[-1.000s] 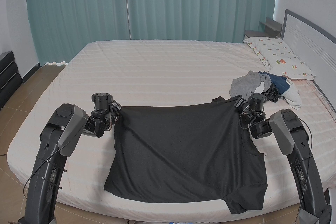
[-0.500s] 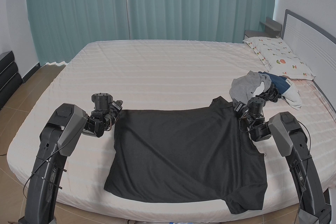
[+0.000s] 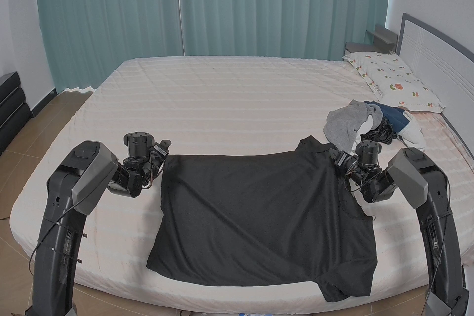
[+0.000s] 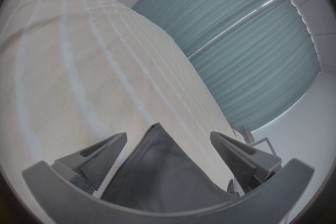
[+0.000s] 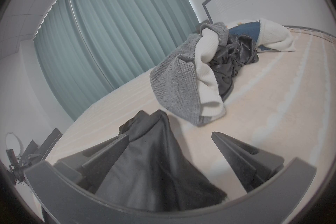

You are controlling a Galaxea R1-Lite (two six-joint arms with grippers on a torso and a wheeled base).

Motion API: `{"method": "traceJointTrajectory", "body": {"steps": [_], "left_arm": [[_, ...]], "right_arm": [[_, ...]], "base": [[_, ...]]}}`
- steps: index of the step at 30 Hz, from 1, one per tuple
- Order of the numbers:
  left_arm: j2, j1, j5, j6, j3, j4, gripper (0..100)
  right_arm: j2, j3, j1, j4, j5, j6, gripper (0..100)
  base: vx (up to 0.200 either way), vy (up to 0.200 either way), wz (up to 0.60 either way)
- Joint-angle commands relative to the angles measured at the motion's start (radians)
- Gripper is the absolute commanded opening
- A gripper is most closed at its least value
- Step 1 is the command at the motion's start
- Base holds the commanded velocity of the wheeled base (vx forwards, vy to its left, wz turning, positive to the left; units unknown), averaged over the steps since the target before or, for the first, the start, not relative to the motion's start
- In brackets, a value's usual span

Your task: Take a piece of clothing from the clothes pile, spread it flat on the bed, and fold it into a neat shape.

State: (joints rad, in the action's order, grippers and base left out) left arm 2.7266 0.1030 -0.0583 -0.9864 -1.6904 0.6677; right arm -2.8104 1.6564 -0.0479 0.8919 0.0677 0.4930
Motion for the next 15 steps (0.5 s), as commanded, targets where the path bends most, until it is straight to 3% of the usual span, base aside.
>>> {"method": "traceJointTrajectory", "body": {"steps": [1, 5, 11, 15], "left_arm": [[-0.222, -0.006, 0.074, -0.014, 0.305, 0.15, 100], [-0.317, -0.006, 0.149, -0.015, 0.408, 0.174, 100], [-0.419, -0.003, 0.166, -0.023, 0.558, 0.176, 100], [-0.504, 0.021, 0.184, -0.143, 0.744, 0.184, 100]], "right_arm": [[0.284, -0.329, 0.048, 0.044, -0.092, 0.021, 100], [0.434, -0.514, 0.074, 0.087, -0.135, 0.064, 100], [0.635, -0.797, 0.086, 0.093, -0.218, 0.139, 100], [0.721, -1.044, 0.068, 0.11, -0.232, 0.153, 100]], "base": [[0.0, 0.0, 0.0], [0.0, 0.0, 0.0], [0.0, 0.0, 0.0], [0.0, 0.0, 0.0]]}}
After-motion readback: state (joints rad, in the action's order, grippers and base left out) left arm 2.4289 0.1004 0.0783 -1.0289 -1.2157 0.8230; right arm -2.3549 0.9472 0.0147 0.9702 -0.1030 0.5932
